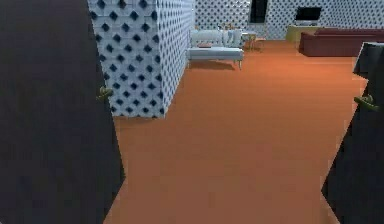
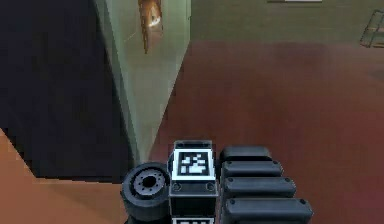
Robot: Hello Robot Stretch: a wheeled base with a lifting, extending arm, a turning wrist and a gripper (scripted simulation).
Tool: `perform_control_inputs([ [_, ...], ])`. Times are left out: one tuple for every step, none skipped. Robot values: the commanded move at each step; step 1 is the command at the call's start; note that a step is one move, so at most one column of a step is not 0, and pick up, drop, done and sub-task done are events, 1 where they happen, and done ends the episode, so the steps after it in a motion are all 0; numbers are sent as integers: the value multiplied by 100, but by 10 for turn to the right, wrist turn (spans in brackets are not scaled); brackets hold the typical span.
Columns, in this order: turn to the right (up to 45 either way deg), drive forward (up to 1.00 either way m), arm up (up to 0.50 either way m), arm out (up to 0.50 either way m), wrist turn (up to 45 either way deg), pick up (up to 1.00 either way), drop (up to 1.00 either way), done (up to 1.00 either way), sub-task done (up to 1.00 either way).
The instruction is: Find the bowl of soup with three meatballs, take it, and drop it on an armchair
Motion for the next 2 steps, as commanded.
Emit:
perform_control_inputs([
  [0, 100, 0, 0, 0, 0, 0, 0, 0],
  [-60, 0, 0, 0, 0, 0, 0, 0, 0],
])
